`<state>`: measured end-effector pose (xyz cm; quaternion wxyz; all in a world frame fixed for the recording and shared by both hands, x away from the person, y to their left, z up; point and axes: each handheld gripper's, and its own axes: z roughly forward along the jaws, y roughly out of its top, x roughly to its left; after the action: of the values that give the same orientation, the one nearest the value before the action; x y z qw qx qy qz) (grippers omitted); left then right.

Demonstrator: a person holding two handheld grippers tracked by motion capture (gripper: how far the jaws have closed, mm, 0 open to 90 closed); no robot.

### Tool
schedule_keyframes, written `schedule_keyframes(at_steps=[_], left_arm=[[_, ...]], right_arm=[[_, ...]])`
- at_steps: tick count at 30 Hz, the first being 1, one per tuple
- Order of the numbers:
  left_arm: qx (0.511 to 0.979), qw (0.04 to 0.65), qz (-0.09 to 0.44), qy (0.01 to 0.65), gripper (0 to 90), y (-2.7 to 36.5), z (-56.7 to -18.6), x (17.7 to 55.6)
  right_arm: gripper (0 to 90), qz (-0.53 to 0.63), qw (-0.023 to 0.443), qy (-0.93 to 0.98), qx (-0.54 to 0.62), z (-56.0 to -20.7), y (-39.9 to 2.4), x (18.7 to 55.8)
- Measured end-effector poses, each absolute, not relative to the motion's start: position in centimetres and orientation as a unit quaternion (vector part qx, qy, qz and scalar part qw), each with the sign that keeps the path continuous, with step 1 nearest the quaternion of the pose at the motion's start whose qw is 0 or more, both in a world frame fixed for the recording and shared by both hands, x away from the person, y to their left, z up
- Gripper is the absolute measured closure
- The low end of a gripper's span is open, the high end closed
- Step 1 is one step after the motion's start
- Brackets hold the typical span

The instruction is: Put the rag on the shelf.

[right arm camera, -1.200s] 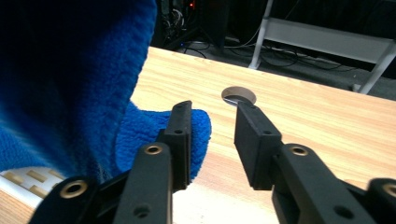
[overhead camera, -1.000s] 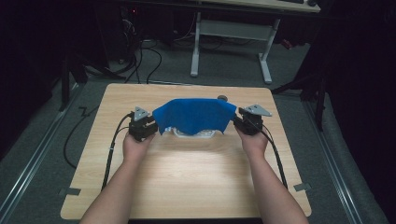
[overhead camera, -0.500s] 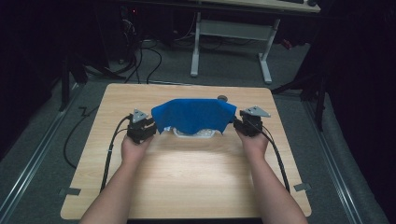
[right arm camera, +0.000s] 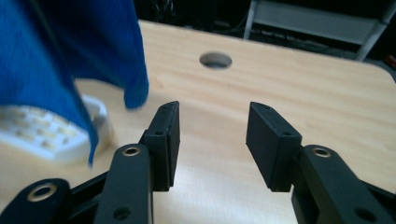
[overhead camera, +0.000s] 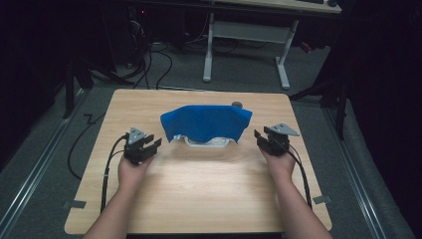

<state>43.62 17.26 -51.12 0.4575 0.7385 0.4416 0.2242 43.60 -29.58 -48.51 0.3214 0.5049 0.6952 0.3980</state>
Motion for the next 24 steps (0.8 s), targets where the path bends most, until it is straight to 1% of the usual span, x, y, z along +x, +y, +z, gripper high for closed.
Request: schedule_keyframes(at_steps=[6,12,14,16,19,22,24], left_arm=[[0.731,0.458,0.216,0.458,57.7,19.1,-51.6,39.9],[0.747,0.449,0.216,0.440,55.2,19.2,-51.7,35.7],[0.752,0.453,0.202,0.434,55.1,18.9,-52.0,34.1],[0.767,0.442,0.191,0.425,54.2,18.3,-52.3,32.4],[0.781,0.428,0.210,0.404,52.1,17.6,-52.2,30.2],[0.783,0.431,0.222,0.390,51.4,17.3,-51.8,29.4],[0.780,0.431,0.224,0.394,51.4,17.4,-51.7,29.7]], right_arm=[[51.6,0.395,0.333,0.700,0.493,-49.0,-29.9,40.1],[47.5,0.378,0.346,0.713,0.478,-49.6,-30.1,35.7],[45.5,0.385,0.338,0.713,0.478,-49.6,-30.3,34.3],[43.7,0.390,0.318,0.719,0.480,-50.0,-30.3,32.8],[43.8,0.383,0.309,0.730,0.474,-50.7,-30.2,30.7],[44.5,0.380,0.298,0.738,0.472,-51.0,-30.2,28.9],[44.7,0.378,0.305,0.740,0.465,-50.9,-30.2,28.4]])
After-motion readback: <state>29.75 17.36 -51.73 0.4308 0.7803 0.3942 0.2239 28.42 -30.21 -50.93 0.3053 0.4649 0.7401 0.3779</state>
